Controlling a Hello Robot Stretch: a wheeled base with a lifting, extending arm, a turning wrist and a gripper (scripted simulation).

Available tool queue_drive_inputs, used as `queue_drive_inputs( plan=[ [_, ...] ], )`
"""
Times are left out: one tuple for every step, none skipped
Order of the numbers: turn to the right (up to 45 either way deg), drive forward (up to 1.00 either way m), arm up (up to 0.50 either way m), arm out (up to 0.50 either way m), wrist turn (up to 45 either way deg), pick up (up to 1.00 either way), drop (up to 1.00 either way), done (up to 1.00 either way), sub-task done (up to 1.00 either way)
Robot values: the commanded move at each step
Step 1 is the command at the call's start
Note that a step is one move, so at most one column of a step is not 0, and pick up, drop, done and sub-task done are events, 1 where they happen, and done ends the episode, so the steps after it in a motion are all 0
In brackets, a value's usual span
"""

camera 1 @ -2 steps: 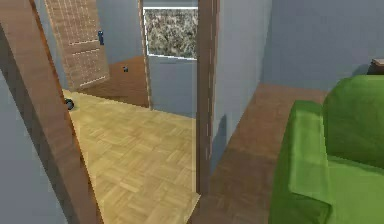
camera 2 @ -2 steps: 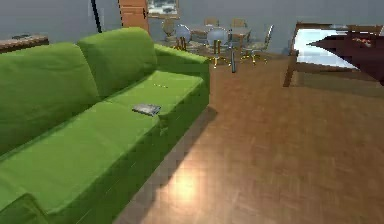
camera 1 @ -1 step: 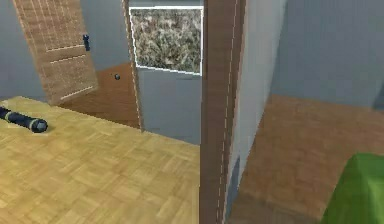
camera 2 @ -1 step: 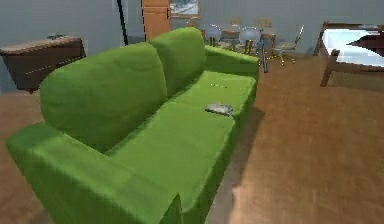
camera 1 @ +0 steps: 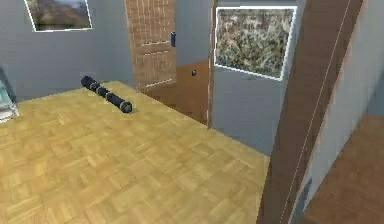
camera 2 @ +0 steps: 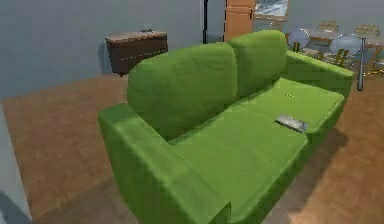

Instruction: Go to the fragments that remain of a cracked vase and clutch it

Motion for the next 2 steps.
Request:
queue_drive_inputs(
  plan=[
    [0.0, 1.0, 0.0, 0.0, 0.0, 0.0, 0.0, 0.0, 0.0],
    [0.0, 1.0, 0.0, 0.0, 0.0, 0.0, 0.0, 0.0, 0.0]
  ],
)
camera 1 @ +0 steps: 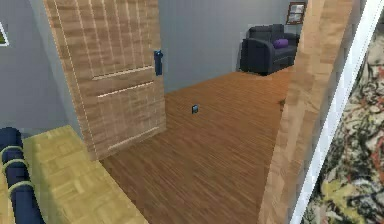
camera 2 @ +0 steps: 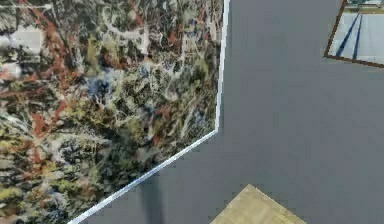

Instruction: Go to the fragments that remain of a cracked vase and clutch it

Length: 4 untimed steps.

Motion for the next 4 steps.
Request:
queue_drive_inputs(
  plan=[
    [0.0, 0.3, 0.0, 0.0, 0.0, 0.0, 0.0, 0.0, 0.0],
    [-6.0, 0.0, 0.0, 0.0, 0.0, 0.0, 0.0, 0.0, 0.0],
    [0.0, 0.35, 0.0, 0.0, 0.0, 0.0, 0.0, 0.0, 0.0],
    [45.0, 0.0, 0.0, 0.0, 0.0, 0.0, 0.0, 0.0, 0.0]
  ],
)
